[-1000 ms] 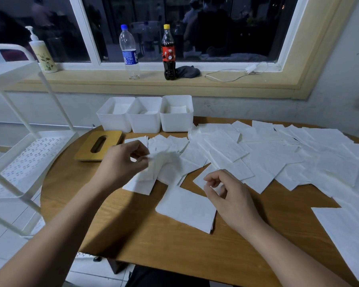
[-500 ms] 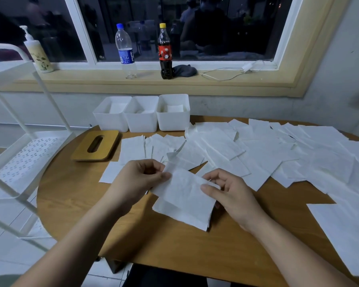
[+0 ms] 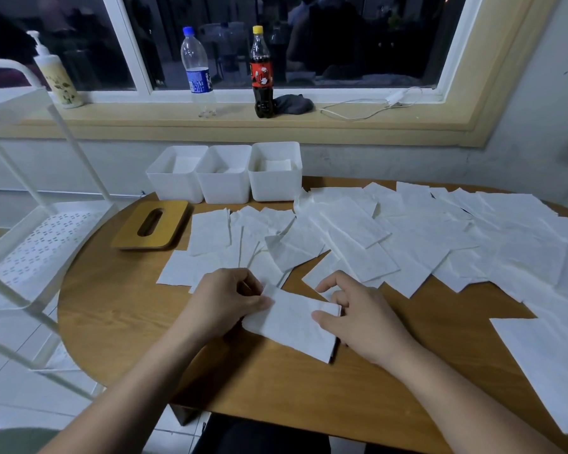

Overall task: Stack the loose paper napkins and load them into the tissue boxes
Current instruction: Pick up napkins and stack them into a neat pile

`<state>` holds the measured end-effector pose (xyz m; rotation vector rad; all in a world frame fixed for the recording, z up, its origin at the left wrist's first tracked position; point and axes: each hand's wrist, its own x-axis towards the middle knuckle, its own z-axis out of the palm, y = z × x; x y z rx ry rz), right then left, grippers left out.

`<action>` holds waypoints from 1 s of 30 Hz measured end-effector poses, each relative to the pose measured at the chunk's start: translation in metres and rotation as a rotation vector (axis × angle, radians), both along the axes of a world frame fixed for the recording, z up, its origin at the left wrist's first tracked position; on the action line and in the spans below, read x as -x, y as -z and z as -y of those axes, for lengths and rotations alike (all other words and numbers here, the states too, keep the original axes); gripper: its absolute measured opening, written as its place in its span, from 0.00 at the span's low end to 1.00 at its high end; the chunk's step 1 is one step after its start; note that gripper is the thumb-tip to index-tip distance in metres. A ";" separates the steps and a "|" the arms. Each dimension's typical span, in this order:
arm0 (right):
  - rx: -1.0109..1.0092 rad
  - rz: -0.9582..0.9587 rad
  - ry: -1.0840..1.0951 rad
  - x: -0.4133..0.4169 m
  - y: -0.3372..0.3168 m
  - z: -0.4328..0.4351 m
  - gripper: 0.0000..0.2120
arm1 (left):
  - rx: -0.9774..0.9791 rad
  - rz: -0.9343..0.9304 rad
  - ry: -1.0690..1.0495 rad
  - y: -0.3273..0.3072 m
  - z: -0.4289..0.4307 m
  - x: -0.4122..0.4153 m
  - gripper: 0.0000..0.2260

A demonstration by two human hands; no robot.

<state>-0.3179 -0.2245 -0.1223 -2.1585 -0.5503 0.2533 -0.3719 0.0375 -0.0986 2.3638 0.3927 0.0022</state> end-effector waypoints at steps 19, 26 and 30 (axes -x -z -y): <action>-0.111 0.263 0.005 0.000 0.009 0.001 0.10 | -0.304 0.193 -0.073 0.009 -0.059 0.001 0.07; -0.080 0.243 -0.026 0.001 0.011 -0.001 0.08 | -0.317 0.226 -0.079 0.013 -0.065 0.001 0.07; -0.076 0.227 -0.026 0.002 0.011 -0.001 0.07 | -0.366 0.220 -0.053 0.013 -0.065 -0.007 0.07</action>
